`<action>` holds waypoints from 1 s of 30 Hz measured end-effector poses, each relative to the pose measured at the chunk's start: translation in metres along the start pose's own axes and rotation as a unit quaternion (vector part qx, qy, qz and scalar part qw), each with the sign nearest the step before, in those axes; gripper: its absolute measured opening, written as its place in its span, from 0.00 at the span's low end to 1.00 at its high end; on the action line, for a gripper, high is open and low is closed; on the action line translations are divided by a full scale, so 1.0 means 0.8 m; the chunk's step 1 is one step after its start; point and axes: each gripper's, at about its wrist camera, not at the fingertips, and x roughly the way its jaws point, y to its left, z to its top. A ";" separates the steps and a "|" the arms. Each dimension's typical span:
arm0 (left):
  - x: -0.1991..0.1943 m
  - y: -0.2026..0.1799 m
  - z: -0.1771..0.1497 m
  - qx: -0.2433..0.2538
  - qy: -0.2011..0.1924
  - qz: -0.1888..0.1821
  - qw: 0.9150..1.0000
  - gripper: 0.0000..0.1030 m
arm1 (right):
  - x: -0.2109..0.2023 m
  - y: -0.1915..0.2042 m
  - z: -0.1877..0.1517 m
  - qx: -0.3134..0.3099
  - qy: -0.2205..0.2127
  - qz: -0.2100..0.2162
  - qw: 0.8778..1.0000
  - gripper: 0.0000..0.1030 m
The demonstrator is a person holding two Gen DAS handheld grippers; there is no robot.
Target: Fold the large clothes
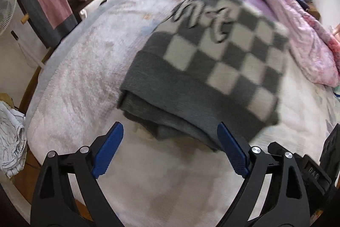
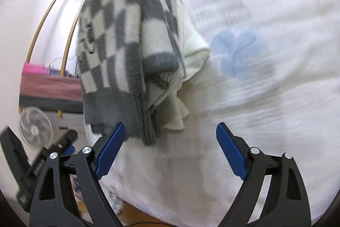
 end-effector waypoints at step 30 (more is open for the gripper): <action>-0.552 -0.282 -0.184 0.127 -0.238 -0.051 0.962 0.91 | -0.551 0.077 -0.172 -0.289 -0.209 -0.052 0.933 0.91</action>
